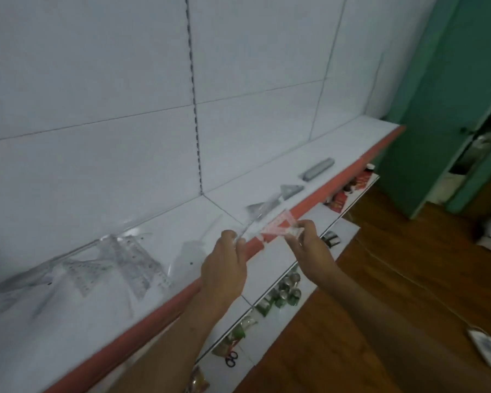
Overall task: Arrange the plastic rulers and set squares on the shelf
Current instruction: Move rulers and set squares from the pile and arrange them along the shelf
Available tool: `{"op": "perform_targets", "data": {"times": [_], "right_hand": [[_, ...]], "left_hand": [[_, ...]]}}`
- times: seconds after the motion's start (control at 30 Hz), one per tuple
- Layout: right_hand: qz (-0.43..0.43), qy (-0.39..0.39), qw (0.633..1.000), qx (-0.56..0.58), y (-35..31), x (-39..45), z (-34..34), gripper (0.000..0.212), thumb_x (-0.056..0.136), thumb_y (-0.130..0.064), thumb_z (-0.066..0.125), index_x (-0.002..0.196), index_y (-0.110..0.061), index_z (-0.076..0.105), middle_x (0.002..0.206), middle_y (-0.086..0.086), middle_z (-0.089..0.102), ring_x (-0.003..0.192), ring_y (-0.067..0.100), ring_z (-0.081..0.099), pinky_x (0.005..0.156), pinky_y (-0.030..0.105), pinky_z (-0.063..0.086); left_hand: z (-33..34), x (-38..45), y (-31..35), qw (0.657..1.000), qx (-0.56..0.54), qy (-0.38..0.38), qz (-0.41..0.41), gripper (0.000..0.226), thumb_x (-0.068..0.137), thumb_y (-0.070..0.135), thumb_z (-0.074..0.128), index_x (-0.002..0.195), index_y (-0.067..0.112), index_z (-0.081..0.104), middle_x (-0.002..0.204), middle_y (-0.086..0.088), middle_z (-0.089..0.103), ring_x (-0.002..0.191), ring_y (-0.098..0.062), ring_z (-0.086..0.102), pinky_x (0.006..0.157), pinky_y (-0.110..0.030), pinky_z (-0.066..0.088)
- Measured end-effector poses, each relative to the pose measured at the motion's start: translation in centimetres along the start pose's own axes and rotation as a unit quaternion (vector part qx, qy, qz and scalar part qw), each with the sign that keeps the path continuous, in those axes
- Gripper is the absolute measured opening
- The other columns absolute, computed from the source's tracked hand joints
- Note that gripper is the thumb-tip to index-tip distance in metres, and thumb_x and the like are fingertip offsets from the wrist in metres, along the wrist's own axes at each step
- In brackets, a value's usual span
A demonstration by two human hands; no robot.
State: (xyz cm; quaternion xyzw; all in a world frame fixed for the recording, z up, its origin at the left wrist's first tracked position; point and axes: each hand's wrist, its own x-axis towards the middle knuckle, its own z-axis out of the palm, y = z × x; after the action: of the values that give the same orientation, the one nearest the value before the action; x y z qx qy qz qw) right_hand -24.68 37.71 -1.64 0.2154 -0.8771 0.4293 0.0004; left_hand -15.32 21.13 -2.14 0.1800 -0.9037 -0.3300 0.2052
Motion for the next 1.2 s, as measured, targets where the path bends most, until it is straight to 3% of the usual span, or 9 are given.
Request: {"op": "perform_targets", "data": {"times": [0.1,0.2,0.27,0.37,0.5,0.63,0.9,1.07,1.2], "right_hand": [[0.03,0.004,0.999,-0.022,2.9,-1.2,-5.7,0.045,0.094,-0.043,0.044,0.134,-0.025,0.034,0.113,-0.011,0.053,0.087,0.008,0.061,0.066,0.022,0.053],[0.053,0.029,0.996,-0.066,6.1,-2.5,-10.5,0.043,0.095,-0.041,0.045,0.134,-0.026,0.036,0.121,0.001,0.059,0.09,0.012,0.061,0.066,0.024,0.053],[0.068,0.049,0.993,-0.089,7.9,-3.2,-13.3,0.043,0.095,-0.043,0.046,0.133,-0.026,0.039,0.119,0.0,0.06,0.089,0.011,0.061,0.067,0.026,0.054],[0.073,0.091,0.986,-0.115,10.4,-4.3,-16.9,0.042,0.093,-0.041,0.051,0.132,-0.024,0.046,0.116,-0.005,0.06,0.085,0.007,0.059,0.071,0.027,0.057],[0.068,0.125,0.978,-0.149,13.7,-5.7,-21.1,0.044,0.092,-0.033,0.056,0.133,-0.02,0.049,0.121,-0.002,0.057,0.097,0.011,0.058,0.079,0.025,0.053],[0.08,0.126,0.975,-0.163,17.0,-6.2,-24.1,0.044,0.09,-0.035,0.056,0.132,-0.021,0.051,0.118,-0.003,0.06,0.095,0.011,0.058,0.075,0.026,0.054],[0.109,0.14,0.967,-0.181,21.5,-3.9,-26.7,0.046,0.091,-0.039,0.055,0.135,-0.025,0.048,0.122,-0.007,0.058,0.1,0.008,0.057,0.08,0.025,0.054],[0.109,0.143,0.964,-0.199,23.0,-0.6,-28.2,0.047,0.091,-0.04,0.054,0.135,-0.026,0.046,0.119,-0.009,0.058,0.095,0.002,0.053,0.072,0.014,0.044],[0.12,0.151,0.956,-0.22,23.8,2.5,-30.1,0.046,0.091,-0.042,0.052,0.134,-0.026,0.047,0.108,-0.013,0.056,0.087,0.0,0.051,0.065,0.012,0.041]], "left_hand": [[3.0,0.2,4.9,0.999,-0.009,-0.017,0.033,0.028,0.102,0.038,0.027,0.112,0.019,0.045,0.096,0.004,0.062,0.081,-0.016,0.059,0.068,-0.03,0.043],[6.0,0.1,9.8,0.997,-0.019,-0.033,0.06,0.024,0.102,0.038,0.029,0.105,0.021,0.044,0.084,0.009,0.056,0.067,-0.004,0.052,0.053,-0.017,0.031],[8.2,0.0,13.0,0.996,-0.033,-0.054,0.067,0.021,0.102,0.038,0.03,0.103,0.022,0.043,0.082,0.01,0.054,0.065,-0.002,0.049,0.051,-0.013,0.028],[12.1,-0.3,17.3,0.992,-0.057,-0.09,0.067,0.021,0.102,0.037,0.03,0.104,0.021,0.043,0.092,0.005,0.06,0.073,-0.006,0.053,0.051,-0.012,0.03],[17.1,-0.6,21.6,0.989,-0.066,-0.116,0.065,0.026,0.101,0.041,0.029,0.106,0.021,0.044,0.098,0.0,0.062,0.077,-0.011,0.058,0.051,-0.013,0.034],[20.5,-1.1,24.3,0.982,-0.082,-0.156,0.074,0.022,0.101,0.04,0.034,0.105,0.021,0.045,0.096,0.002,0.062,0.076,-0.01,0.059,0.053,-0.014,0.039],[24.9,1.1,27.3,0.977,-0.094,-0.173,0.076,0.018,0.098,0.045,0.04,0.103,0.028,0.04,0.098,0.008,0.058,0.088,-0.013,0.063,0.079,-0.034,0.058],[28.2,4.8,28.2,0.975,-0.104,-0.185,0.073,0.023,0.096,0.049,0.043,0.105,0.028,0.041,0.109,0.004,0.063,0.092,-0.015,0.066,0.075,-0.035,0.06],[30.5,8.1,29.8,0.972,-0.119,-0.188,0.075,0.026,0.096,0.048,0.044,0.108,0.025,0.044,0.114,0.001,0.064,0.097,-0.017,0.066,0.078,-0.037,0.06]]}}
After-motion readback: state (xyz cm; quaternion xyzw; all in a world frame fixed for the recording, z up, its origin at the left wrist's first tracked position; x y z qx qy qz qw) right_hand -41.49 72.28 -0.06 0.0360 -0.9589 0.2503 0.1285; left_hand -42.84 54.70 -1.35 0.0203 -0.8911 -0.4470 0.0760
